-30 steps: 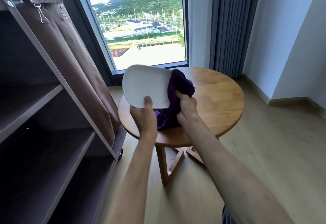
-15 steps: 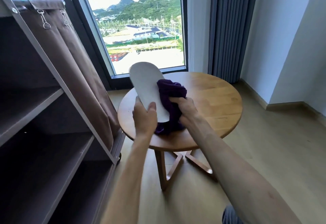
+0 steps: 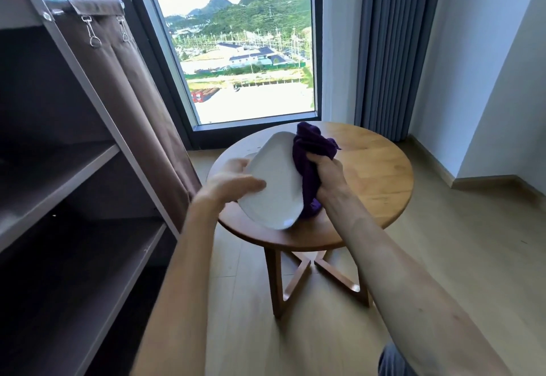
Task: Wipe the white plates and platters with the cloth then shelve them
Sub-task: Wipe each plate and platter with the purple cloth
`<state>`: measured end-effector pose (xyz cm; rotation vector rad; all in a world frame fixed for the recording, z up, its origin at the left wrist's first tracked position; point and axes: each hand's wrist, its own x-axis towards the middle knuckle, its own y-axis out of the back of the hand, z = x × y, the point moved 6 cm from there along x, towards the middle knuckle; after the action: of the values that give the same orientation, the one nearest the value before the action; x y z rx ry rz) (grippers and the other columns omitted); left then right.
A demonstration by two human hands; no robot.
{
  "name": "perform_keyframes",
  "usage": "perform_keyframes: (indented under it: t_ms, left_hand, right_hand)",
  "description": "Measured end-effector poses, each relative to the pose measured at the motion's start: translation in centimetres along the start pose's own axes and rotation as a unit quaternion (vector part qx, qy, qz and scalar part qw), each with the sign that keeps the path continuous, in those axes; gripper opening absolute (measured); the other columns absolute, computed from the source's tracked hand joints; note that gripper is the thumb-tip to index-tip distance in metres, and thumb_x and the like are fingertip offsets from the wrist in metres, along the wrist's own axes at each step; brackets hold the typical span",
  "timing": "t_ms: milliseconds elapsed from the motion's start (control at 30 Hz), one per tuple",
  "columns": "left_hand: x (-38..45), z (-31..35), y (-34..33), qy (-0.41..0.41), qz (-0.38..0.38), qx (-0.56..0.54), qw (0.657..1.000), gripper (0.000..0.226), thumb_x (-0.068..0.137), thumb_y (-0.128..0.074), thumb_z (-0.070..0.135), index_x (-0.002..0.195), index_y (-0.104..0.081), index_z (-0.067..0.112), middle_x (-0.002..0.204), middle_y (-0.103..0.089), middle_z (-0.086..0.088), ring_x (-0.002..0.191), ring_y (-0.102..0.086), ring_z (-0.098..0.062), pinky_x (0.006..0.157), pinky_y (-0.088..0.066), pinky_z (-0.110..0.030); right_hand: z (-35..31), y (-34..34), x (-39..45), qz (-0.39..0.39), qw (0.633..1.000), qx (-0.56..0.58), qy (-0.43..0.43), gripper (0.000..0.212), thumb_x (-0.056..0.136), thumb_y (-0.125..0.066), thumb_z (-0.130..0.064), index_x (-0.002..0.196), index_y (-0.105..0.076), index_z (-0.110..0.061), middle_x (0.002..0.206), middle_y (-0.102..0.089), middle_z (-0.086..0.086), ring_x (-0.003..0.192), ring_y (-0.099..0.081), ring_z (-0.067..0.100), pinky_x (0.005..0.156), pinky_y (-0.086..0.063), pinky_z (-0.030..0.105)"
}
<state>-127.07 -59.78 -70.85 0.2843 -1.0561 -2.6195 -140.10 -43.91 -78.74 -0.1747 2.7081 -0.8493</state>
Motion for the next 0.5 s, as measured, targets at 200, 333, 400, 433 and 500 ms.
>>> perform_keyframes:
  t_ms: [200,333,400,433,500]
  left_hand:
    - [-1.5,2.2,-3.2,-0.064,0.159,0.294,0.94,0.127,0.061,-0.075,0.082,0.162,-0.019,0.029,0.167,-0.005,-0.023,0.152,-0.015,-0.041,0.118,-0.024,-0.059]
    - [-0.6,1.3,-4.3,-0.035,0.082,0.329,0.94,0.135,0.059,-0.081,0.076,0.163,-0.005,0.033,0.165,0.017,-0.027,0.154,0.006,-0.045,0.122,-0.007,-0.06]
    - [-0.3,1.8,-4.5,-0.061,0.083,0.328,0.939,0.125,0.064,-0.083,0.063,0.161,-0.009,0.037,0.164,0.005,-0.025,0.153,0.001,-0.043,0.122,-0.008,-0.059]
    - [-0.2,1.9,-4.5,-0.07,0.08,0.326,0.939,0.118,0.065,-0.083,0.06,0.16,-0.015,0.041,0.161,-0.006,-0.022,0.15,-0.008,-0.042,0.12,-0.014,-0.059]
    - [-0.4,1.4,-4.3,-0.08,0.047,0.266,0.96,0.102,0.066,-0.079,0.061,0.155,-0.03,0.049,0.153,-0.025,-0.017,0.142,-0.025,-0.038,0.111,-0.03,-0.053]
  right_hand:
    - [-0.3,0.7,0.2,0.084,0.996,0.027,0.012,0.017,0.078,-0.066,0.006,0.091,-0.067,-0.006,0.08,-0.07,0.005,0.07,-0.068,0.02,0.083,-0.059,0.035]
    - [-0.7,0.8,0.0,0.077,0.997,-0.002,0.012,0.013,0.079,-0.066,0.002,0.088,-0.067,-0.007,0.085,-0.072,0.007,0.08,-0.07,0.025,0.091,-0.058,0.041]
    - [-1.0,0.2,-0.4,0.037,0.999,-0.018,0.003,0.013,0.082,-0.066,-0.005,0.094,-0.069,-0.005,0.088,-0.072,0.009,0.079,-0.07,0.024,0.086,-0.059,0.04]
    - [-1.3,-0.2,-0.8,0.003,0.999,-0.032,0.004,0.015,0.083,-0.067,-0.011,0.096,-0.071,-0.006,0.088,-0.072,0.008,0.076,-0.07,0.02,0.081,-0.059,0.038]
    - [-2.0,-1.2,-1.4,-0.075,0.997,-0.029,0.008,0.018,0.083,-0.067,-0.025,0.093,-0.073,-0.012,0.084,-0.071,0.002,0.07,-0.068,0.011,0.074,-0.053,0.031]
